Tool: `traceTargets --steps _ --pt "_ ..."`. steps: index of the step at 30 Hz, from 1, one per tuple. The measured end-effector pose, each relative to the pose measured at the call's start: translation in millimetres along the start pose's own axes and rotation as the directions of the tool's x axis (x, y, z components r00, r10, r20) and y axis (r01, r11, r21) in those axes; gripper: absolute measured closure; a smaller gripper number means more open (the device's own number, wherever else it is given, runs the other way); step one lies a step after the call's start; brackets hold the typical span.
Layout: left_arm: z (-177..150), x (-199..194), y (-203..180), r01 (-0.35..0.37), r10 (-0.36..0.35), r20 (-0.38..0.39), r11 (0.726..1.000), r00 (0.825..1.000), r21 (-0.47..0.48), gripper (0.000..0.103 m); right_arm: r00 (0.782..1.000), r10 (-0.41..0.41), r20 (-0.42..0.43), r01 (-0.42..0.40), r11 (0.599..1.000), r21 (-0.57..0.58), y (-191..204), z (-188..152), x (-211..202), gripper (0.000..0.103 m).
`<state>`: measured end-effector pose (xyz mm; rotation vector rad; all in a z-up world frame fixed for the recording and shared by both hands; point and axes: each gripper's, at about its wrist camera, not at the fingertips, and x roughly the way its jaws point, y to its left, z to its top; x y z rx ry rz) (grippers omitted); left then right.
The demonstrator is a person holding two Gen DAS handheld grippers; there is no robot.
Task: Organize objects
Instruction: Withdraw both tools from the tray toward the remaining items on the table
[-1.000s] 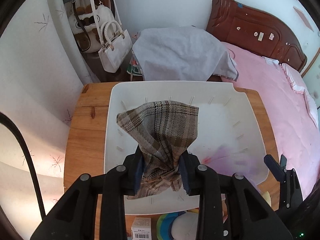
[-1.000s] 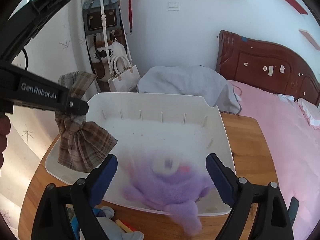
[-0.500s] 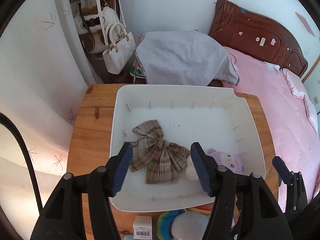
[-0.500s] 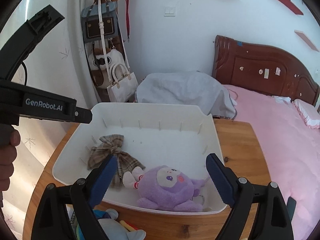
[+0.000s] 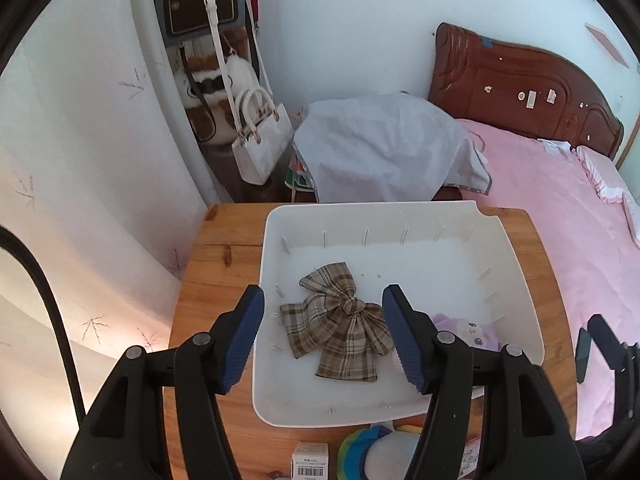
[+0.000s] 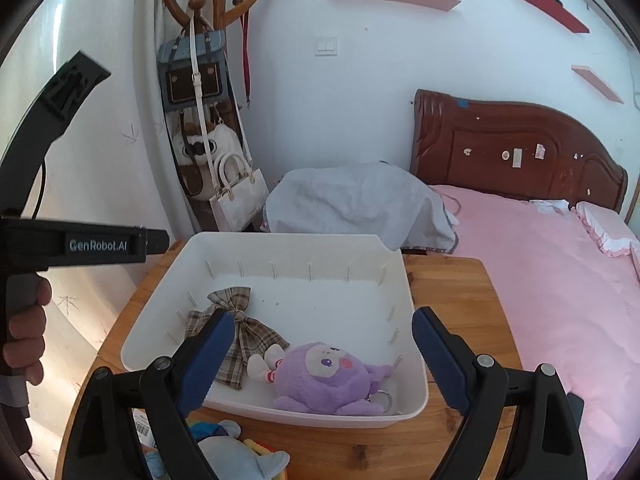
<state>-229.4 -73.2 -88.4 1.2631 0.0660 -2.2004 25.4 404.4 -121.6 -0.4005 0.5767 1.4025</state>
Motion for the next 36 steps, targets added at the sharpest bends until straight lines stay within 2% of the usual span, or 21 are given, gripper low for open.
traceTargets --steps 5,14,19,27,36 --pt "-4.1 -13.2 -2.9 -0.015 0.015 0.014 1.0 1.0 -0.021 0.037 1.0 -0.014 0.024 0.014 1.0 -0.005 -8.1 1.7 -19.5 0.012" --pt "-21.3 -43.9 -16.2 -0.074 0.076 0.028 0.996 0.997 -0.053 0.037 0.999 0.033 0.043 -0.034 0.999 0.027 -30.6 -0.1 -51.7 0.012" --pt "-33.0 -57.9 -26.8 -0.095 0.095 0.008 0.995 0.995 -0.042 0.037 0.999 0.049 0.017 -0.048 0.999 -0.013 -35.1 -9.7 -65.0 0.012" --pt "-58.8 -85.5 -47.2 -0.106 0.106 0.021 0.994 0.994 -0.012 0.033 0.995 0.099 -0.017 -0.099 0.994 -0.052 -41.7 -30.0 -85.2 0.012" --pt "-98.2 -93.8 -64.1 -0.106 0.106 -0.036 0.994 0.994 0.0 0.032 0.989 0.124 -0.076 -0.131 0.986 -0.1 -48.1 -59.1 -99.2 0.012"
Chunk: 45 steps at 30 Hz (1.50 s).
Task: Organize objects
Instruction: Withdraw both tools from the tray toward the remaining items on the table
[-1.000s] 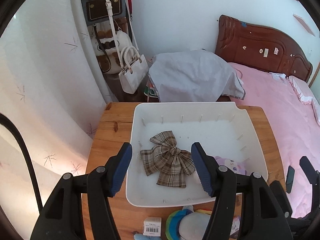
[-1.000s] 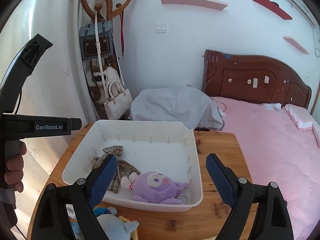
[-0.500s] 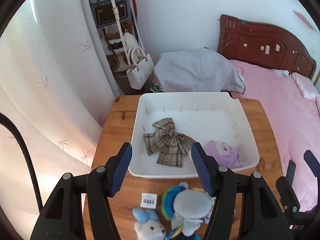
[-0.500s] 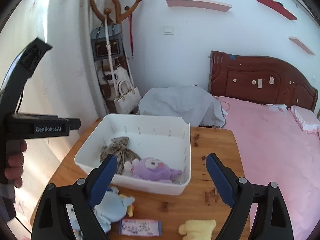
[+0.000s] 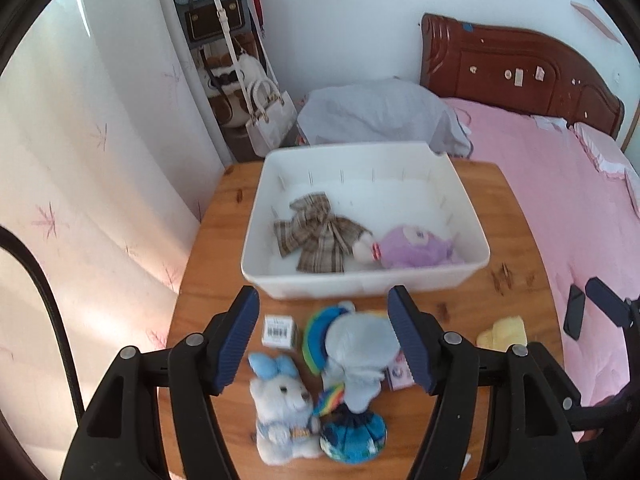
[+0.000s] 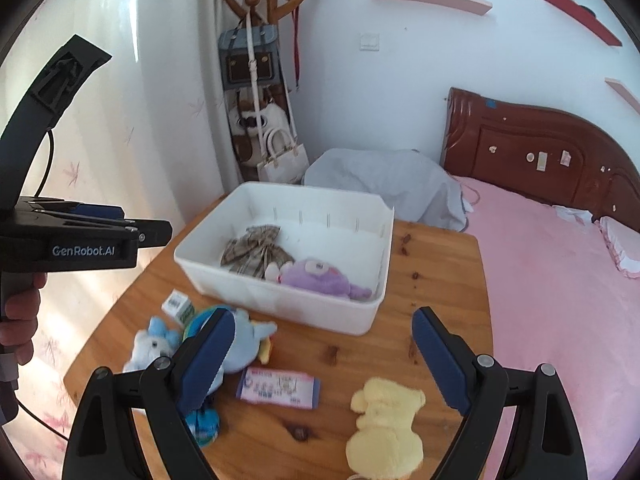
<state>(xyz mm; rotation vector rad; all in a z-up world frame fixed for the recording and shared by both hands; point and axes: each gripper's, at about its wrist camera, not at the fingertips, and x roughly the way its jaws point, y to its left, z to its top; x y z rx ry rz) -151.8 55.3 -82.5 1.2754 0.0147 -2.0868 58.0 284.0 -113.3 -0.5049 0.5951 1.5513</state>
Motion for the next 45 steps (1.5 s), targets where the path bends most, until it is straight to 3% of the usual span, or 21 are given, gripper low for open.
traceTargets --steps 8,19,20,34,40,45 --pt "-39.9 8.1 -12.8 -0.023 0.026 -0.09 0.999 0.996 0.035 0.032 0.996 0.009 -0.093 -0.009 1.0 0.001 -6.6 -32.5 1.0 0.012" --pt "-85.7 20.7 -38.2 0.016 0.003 -0.206 0.996 0.979 0.089 0.032 0.98 -0.023 -0.197 0.026 1.0 0.012 -21.7 -70.6 10.3 0.012" --pt "-88.2 24.3 -39.0 -0.018 0.05 -0.238 0.991 0.97 0.132 0.032 0.979 -0.025 -0.205 0.029 0.999 0.014 -23.6 -72.7 11.1 0.012" --pt "-118.7 45.6 -61.9 0.07 -0.023 -0.368 0.991 0.93 0.116 0.032 0.952 -0.014 -0.305 0.059 0.989 0.139 -58.5 -85.4 23.5 0.012" --pt "-127.5 52.1 -71.9 0.14 -0.089 -0.429 0.986 0.899 0.09 0.029 0.941 -0.023 -0.338 0.085 0.981 0.172 -68.7 -88.3 32.0 0.012" --pt "-138.1 59.1 -80.2 0.162 -0.105 -0.48 0.984 0.871 0.079 0.029 0.928 0.042 -0.37 0.064 0.961 0.269 -80.8 -90.6 41.0 0.012"
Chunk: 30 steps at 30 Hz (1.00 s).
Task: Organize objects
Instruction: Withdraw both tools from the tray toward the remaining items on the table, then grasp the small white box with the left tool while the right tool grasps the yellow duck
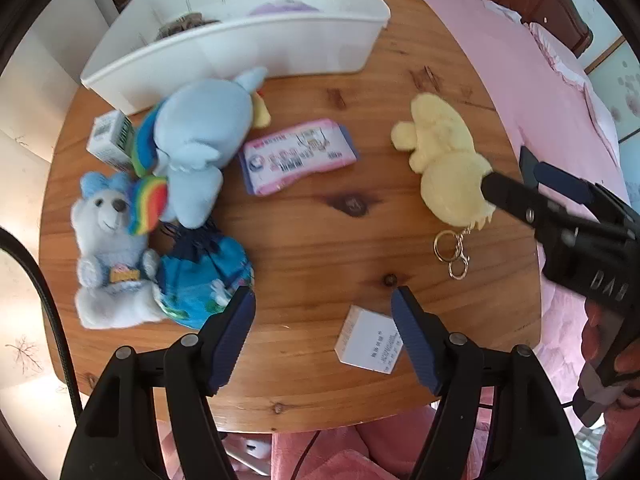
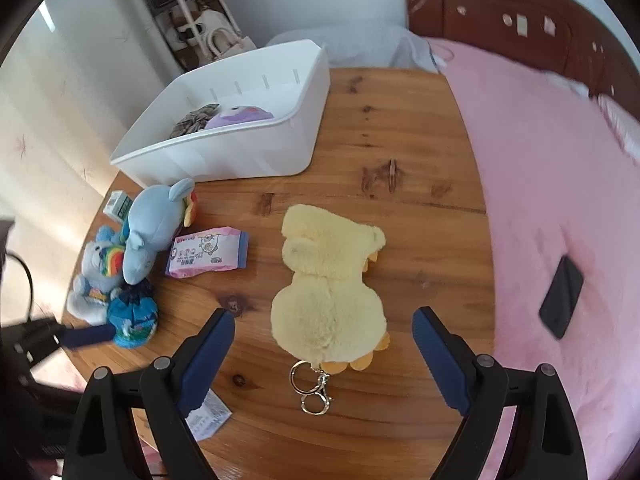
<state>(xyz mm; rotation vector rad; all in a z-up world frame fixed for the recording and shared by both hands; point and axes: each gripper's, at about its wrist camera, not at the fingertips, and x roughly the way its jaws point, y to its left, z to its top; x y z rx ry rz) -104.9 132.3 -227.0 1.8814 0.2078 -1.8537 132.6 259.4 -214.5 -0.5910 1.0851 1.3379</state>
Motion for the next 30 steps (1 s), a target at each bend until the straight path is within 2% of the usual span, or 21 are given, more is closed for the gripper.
traceTargets --steps 11,17,21,25,30 --pt "-7.6 26.6 -17.4 0.037 -0.036 -0.099 0.999 0.994 0.001 0.029 0.99 0.016 -0.139 0.006 0.988 0.154 -24.2 5.6 28.8 0.012" --pt "-8.2 40.1 -18.9 0.05 -0.056 -0.152 0.998 0.987 -0.04 0.029 0.98 0.065 -0.186 -0.022 0.974 0.228 -32.6 5.8 40.0 0.012" --pt "-8.3 50.4 -18.1 0.048 -0.061 -0.195 0.997 0.979 -0.066 0.029 0.975 0.088 -0.204 -0.035 0.968 0.248 -33.0 7.7 45.0 0.012" --pt "-9.1 56.2 -18.0 0.083 -0.105 -0.221 0.991 0.97 -0.104 0.027 0.97 0.096 -0.225 -0.036 0.966 0.255 -30.1 10.5 50.8 0.012" --pt "-10.7 62.4 -21.4 0.072 -0.1 -0.239 0.99 0.966 -0.122 0.027 0.966 0.097 -0.241 -0.034 0.967 0.251 -25.4 13.0 57.3 0.012"
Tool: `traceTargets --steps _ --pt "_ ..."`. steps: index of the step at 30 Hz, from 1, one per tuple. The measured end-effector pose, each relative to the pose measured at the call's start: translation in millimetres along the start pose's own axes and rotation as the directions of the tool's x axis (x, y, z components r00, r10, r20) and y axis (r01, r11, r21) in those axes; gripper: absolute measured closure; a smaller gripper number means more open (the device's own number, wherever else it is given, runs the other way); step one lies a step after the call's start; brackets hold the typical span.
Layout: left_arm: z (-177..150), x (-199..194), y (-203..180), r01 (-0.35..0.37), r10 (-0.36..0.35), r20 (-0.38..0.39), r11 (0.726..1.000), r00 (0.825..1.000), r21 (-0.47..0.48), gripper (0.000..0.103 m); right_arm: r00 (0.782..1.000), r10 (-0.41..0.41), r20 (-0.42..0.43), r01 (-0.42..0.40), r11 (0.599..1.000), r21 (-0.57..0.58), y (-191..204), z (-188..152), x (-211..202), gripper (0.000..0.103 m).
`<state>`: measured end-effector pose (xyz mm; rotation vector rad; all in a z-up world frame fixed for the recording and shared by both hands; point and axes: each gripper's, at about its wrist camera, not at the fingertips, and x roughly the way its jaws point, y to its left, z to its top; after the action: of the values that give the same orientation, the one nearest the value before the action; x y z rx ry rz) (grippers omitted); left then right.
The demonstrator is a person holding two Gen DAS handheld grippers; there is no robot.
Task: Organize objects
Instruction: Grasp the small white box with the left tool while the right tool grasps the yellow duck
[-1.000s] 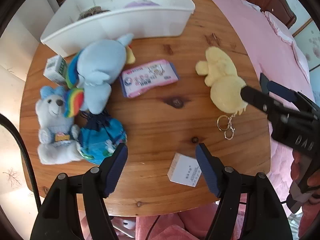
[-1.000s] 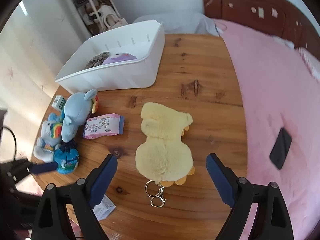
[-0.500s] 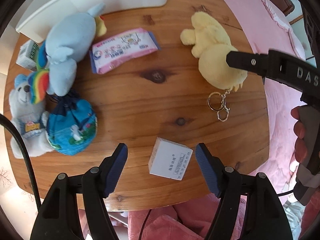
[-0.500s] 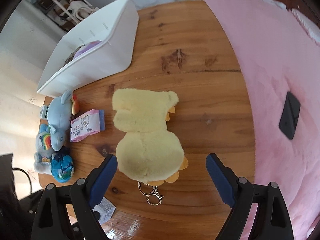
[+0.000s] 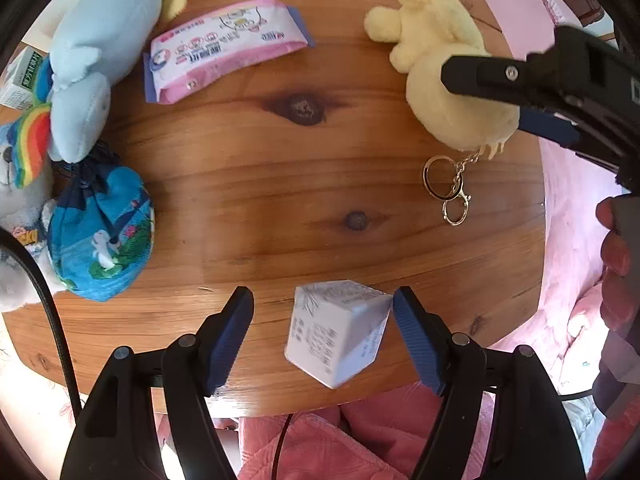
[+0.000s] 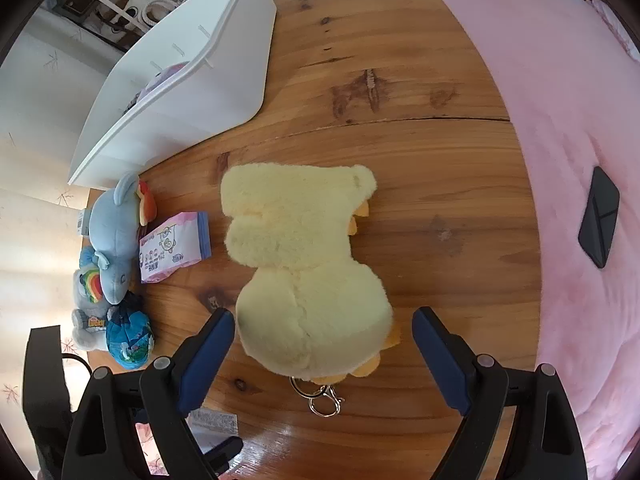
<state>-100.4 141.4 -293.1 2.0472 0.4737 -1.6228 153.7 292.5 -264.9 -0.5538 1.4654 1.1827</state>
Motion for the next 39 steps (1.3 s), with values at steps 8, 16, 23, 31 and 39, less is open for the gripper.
traceTargets --steps 8,16,23,31,39 --pt "-0.3 5.2 4.9 -0.001 0.0 -0.028 1.0 1.0 -0.031 0.027 1.0 -0.002 -0.013 0.002 1.0 0.012 4.6 1.0 3.7 0.012" --pt "-6.8 2.6 10.5 0.042 -0.046 -0.039 0.996 0.998 -0.081 0.029 0.999 -0.023 -0.023 0.024 0.999 0.025 10.8 1.2 8.2 0.012" --pt "-15.5 -1.9 18.3 0.064 -0.069 -0.037 0.99 0.997 -0.129 0.044 0.998 -0.053 -0.033 0.053 0.998 0.012 22.0 1.8 11.9 0.012" --pt "-19.5 -8.7 25.8 0.078 -0.083 -0.026 0.984 0.996 -0.163 0.055 0.999 -0.03 -0.045 0.034 0.995 0.093 23.9 3.6 14.3 0.027" --pt "-25.1 -17.1 22.8 0.071 -0.073 -0.011 0.989 0.997 -0.13 0.059 1.0 0.0 -0.015 0.002 0.992 0.123 25.2 1.7 7.0 0.035"
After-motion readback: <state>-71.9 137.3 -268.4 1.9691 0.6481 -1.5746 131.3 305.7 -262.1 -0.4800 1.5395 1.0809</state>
